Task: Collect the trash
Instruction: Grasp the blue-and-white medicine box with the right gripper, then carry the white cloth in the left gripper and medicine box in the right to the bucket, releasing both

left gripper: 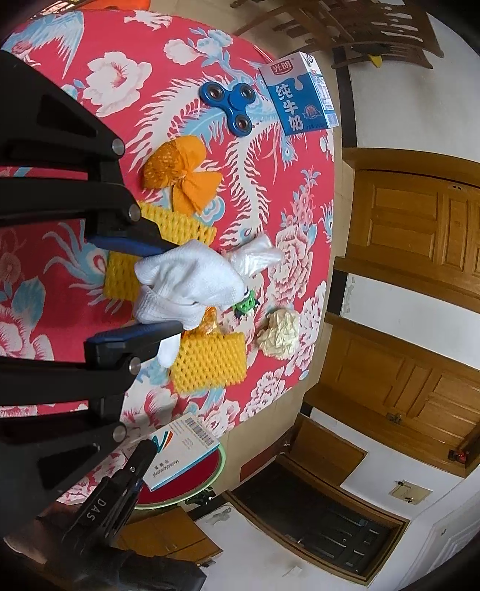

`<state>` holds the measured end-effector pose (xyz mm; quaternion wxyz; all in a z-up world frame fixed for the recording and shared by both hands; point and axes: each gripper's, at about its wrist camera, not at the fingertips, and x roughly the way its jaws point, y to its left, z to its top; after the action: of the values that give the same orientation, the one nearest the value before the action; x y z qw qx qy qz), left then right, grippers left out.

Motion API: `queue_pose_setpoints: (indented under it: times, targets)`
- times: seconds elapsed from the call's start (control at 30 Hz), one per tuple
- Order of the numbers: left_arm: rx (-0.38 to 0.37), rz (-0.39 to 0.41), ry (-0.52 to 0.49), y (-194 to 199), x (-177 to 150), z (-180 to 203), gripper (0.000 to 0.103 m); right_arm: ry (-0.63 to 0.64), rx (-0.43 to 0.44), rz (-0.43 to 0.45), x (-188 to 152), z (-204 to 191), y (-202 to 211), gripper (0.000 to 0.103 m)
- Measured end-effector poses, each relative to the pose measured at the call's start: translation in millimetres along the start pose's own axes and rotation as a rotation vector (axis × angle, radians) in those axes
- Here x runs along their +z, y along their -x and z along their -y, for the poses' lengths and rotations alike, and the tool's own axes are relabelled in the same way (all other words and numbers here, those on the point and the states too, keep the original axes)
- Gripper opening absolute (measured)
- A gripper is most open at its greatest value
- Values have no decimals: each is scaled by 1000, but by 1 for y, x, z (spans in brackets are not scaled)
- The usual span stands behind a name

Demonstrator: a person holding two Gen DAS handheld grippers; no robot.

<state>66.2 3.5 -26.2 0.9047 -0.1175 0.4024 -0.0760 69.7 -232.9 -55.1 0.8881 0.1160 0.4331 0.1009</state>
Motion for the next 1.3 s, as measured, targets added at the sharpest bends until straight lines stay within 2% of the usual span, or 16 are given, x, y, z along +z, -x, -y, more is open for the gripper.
queue_pose_setpoints:
  times: [0.5, 1.3]
  targets:
    - [-49, -18, -31, 3, -1, 30, 34, -65, 3, 84, -2, 28, 38, 21]
    - [-131, -89, -188, -40, 1, 112, 33, -240, -73, 139, -5, 113, 60, 21]
